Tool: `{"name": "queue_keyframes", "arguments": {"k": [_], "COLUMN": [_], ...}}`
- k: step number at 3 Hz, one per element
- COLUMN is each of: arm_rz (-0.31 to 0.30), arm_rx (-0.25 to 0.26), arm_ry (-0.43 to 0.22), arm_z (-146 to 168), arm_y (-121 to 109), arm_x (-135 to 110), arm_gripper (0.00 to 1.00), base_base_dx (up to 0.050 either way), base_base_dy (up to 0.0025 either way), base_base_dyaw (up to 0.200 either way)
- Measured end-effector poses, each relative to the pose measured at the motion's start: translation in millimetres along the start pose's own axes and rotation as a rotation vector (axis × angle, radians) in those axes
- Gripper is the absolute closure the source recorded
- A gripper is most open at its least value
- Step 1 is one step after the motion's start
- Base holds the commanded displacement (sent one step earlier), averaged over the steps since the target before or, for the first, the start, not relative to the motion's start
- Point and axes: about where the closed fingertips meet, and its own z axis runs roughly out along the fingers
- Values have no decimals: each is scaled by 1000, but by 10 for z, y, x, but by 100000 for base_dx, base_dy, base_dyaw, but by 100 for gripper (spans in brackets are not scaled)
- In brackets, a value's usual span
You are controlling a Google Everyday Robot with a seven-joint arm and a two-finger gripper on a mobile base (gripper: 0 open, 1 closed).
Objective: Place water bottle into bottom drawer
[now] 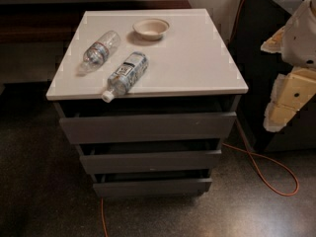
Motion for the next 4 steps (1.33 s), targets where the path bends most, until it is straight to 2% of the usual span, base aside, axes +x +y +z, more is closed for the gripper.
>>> {"name": "queue_keyframes", "arguments": {"k": [1, 2, 4], "arm_rz": [0, -20, -50], "arm_rx": [1, 14, 27], "arm_ry": [0, -16, -98], "arm_z": [-1, 144, 540], "arm_y": [0, 98, 269], "arm_x": [-1, -30, -133], "arm_gripper": [0, 0, 0], "base_base_dx": [0, 0, 0], "base_base_dy": [0, 0, 0], "base_base_dyaw": [0, 0, 0]}}
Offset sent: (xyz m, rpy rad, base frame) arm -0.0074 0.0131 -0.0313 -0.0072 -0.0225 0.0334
